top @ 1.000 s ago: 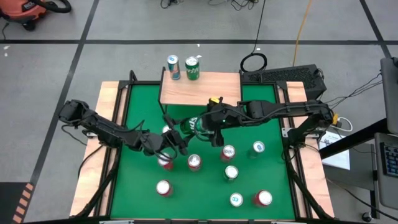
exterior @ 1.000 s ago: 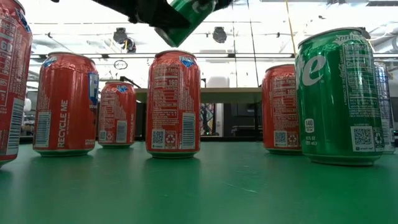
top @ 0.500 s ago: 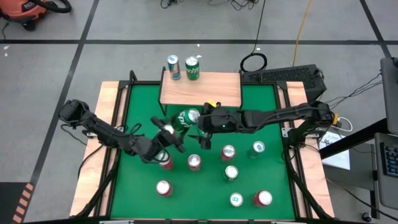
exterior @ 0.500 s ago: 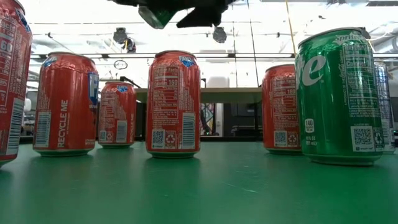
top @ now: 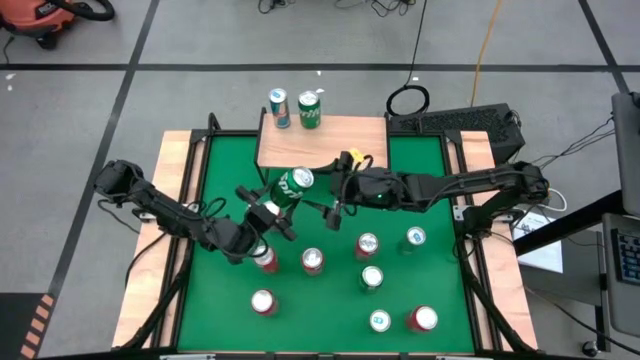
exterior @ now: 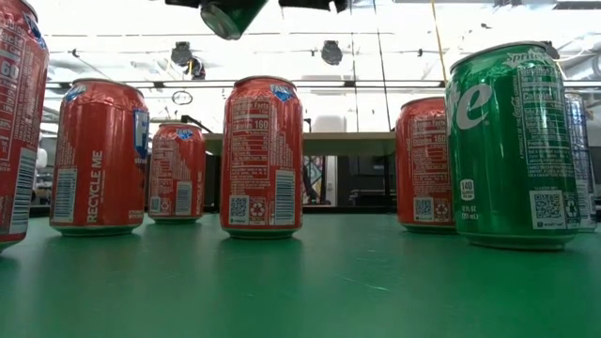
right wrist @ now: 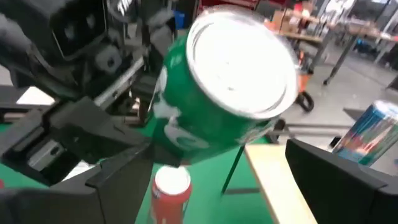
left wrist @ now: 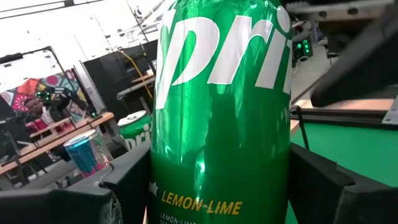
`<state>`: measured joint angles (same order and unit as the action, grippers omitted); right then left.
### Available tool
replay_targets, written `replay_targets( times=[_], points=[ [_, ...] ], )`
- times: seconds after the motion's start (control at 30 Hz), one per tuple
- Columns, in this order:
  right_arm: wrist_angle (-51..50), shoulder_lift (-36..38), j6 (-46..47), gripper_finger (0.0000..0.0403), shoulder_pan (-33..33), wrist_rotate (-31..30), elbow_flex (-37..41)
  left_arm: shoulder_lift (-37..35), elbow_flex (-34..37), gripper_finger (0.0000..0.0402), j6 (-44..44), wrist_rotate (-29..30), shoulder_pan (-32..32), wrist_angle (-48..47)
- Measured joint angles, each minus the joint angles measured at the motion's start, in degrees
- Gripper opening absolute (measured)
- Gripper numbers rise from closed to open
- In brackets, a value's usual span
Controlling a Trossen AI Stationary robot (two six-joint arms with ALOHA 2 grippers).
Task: Place canned beverage on shelf
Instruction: Put the green soda can on the shelf aligned with the other green soda can
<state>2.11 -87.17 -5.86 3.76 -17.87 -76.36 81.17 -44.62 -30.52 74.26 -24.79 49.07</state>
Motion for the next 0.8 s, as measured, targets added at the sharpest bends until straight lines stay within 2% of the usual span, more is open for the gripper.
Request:
replay_targets(
  times=[0.13,0.23,0.5,0.8],
  points=[
    [4.6,0.7,-0.9,0.0354,-0.7,3.6,0.0,0.0,0.0,0.0285,0.1,-0.2,0.0,2.1],
    [9.7,-0.2,1.3,0.0354,-1.6,7.4,0.0,0.0,0.0,0.0285,0.0,-0.4,0.2,2.5],
    [19.6,-3.1,6.3,0.0354,-3.5,12.2,0.0,0.0,0.0,0.0285,-1.7,-1.4,0.3,3.2],
    [19.8,-4.1,9.5,0.0354,-4.5,12.2,0.0,0.0,0.0,0.0285,-8.1,-1.4,0.4,7.6]
  ],
)
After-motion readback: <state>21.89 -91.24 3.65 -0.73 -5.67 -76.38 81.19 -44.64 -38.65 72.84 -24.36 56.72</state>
